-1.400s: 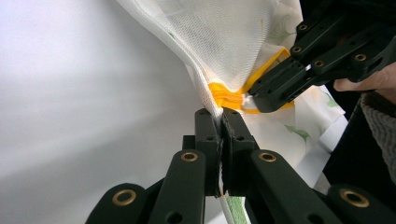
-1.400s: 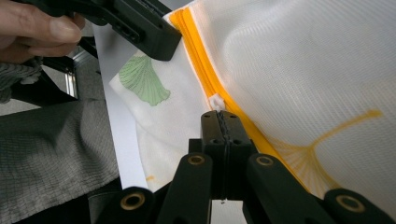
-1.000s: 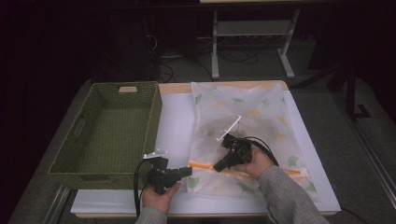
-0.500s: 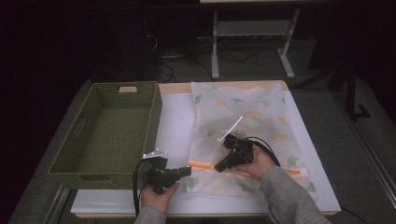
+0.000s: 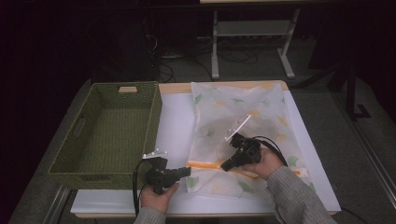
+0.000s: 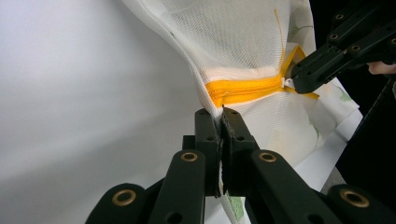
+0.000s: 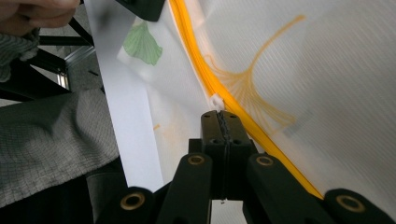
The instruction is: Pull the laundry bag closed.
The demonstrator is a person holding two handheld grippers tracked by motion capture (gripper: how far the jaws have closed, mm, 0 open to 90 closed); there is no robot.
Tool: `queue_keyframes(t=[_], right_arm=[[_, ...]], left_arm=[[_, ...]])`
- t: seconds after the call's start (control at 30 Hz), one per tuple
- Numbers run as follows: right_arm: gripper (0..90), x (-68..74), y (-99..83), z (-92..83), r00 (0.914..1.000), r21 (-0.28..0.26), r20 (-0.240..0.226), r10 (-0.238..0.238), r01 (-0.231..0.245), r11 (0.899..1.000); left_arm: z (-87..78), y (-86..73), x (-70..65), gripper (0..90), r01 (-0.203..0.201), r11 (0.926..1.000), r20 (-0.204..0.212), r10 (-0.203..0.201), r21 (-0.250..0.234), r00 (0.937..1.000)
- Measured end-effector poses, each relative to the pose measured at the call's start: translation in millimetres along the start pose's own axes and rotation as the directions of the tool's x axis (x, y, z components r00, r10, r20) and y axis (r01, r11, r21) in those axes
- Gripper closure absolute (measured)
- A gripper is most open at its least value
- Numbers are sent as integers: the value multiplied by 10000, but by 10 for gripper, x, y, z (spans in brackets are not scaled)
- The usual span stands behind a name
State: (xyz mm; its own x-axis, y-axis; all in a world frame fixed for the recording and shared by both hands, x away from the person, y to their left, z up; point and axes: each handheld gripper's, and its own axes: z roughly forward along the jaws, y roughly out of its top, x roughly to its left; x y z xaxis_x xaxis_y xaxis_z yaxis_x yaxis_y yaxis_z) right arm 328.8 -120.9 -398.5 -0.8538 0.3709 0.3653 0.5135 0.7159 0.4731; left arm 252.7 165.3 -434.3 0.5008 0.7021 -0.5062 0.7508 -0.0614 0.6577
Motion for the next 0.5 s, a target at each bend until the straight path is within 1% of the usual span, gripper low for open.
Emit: queue_keyframes(t=[0.03,0.07,0.2,0.33,0.43,0.5], right_arm=[[897,-4,-9,-6,10000,27,-4,74,-74,10000],[897,-13,-20,-14,10000,0,18,46,-46,10000],[897,-37,-65,-59,9999,-9,50,138,-138,9999],[897,-75,-119,-107,9996,-10,149,221,-221,9998],[897,-91,-152,-136,9995,-60,172,282,-281,9996],[897,-101,-179,-150,9992,-59,184,353,-352,9994]], left_arm=[[-1,-2,2,869,69,10000,10,-69,-31,10000],[1,-5,4,869,98,9999,14,-98,-44,10000],[6,-11,8,869,45,10000,-24,-45,-48,10000],[11,-18,24,869,113,9999,-9,-113,-35,9999],[12,-17,17,869,45,10000,-93,-45,10,9999],[11,-14,21,869,51,10000,-64,-51,8,10000]])
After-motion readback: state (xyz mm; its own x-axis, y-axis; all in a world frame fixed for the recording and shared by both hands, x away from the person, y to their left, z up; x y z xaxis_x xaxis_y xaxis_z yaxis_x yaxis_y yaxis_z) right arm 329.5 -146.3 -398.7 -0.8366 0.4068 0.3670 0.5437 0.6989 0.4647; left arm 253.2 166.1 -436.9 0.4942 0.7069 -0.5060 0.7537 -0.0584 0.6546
